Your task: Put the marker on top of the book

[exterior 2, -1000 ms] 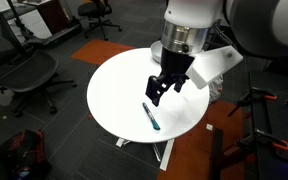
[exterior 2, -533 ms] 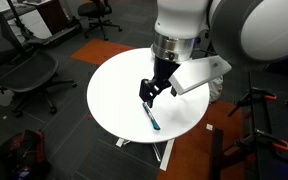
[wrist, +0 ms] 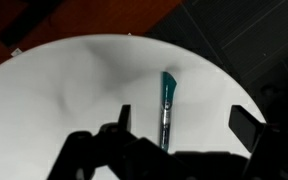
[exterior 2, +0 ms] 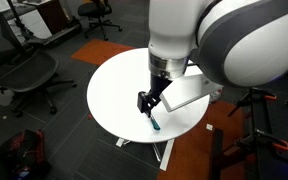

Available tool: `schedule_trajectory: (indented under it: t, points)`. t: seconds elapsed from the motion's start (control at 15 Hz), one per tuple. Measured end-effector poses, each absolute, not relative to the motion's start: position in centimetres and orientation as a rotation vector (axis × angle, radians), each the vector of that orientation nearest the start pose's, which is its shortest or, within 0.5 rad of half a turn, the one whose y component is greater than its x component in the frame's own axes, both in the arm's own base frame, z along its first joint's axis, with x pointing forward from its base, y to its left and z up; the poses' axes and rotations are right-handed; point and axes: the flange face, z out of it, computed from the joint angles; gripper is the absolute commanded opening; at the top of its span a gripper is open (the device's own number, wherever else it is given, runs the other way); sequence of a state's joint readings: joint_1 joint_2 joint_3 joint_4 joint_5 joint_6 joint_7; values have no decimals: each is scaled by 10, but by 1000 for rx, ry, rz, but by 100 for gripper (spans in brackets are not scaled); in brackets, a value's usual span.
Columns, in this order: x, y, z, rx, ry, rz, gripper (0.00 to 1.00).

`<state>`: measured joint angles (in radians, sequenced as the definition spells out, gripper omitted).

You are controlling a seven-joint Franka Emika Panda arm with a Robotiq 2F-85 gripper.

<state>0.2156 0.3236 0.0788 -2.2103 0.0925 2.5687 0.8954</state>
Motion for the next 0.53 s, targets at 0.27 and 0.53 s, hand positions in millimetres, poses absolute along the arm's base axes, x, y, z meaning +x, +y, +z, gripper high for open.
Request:
schedule_trajectory:
  t: [0.27, 0.53]
  points:
    - [534, 165, 220, -2886, 1083, 39, 100]
    - [540, 161, 206, -2906, 1117, 31, 100]
